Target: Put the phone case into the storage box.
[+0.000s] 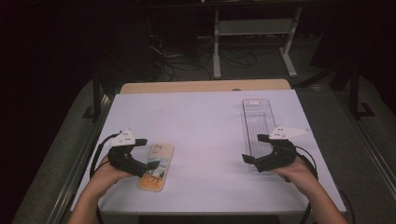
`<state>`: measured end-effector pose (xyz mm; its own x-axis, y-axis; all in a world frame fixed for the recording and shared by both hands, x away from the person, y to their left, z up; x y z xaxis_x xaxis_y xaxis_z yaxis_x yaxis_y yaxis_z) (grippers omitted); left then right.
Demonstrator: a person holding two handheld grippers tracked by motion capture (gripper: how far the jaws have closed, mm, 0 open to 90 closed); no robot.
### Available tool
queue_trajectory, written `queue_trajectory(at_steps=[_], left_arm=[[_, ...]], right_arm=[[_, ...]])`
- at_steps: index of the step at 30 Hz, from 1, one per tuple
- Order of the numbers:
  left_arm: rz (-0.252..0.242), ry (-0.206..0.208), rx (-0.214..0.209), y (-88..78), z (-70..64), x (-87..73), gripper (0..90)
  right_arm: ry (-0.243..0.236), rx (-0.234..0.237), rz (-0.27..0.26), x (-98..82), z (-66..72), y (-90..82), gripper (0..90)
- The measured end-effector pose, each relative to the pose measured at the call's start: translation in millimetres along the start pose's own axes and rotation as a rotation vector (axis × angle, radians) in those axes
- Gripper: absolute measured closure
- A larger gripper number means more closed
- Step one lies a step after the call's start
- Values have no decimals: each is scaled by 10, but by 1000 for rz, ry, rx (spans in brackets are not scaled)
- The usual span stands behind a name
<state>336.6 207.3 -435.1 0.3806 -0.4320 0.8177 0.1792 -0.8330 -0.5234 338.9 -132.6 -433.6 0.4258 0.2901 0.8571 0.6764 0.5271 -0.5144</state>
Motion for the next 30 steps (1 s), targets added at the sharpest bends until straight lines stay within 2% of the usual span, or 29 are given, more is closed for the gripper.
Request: queue_trajectory(at_steps=[8,13,26,30], left_arm=[[-5,-8,-14,127,-32,69,0],[20,10,-35,232,-75,68,0],[55,7,-66,458,-183,19,15],[71,9,-69,487,-186,-2,63]], right_arm=[[11,-2,2,1,-19,-9,8],[8,-4,2,-1,-23,-9,8],[3,-4,-9,12,-37,-29,8],[10,-3,-9,13,-48,-26,8]])
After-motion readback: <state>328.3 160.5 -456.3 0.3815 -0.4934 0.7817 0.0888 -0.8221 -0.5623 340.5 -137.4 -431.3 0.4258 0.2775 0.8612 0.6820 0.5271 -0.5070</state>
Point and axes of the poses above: each handheld gripper's, and its own axes: y roughly forward along the jaws, x roughly out of its top, z roughly to its left, the point moved 9 cm from there along y, roughly forward along the jaws, and after that the axes turned 15 degrees about -x, right-handed, at the moved point
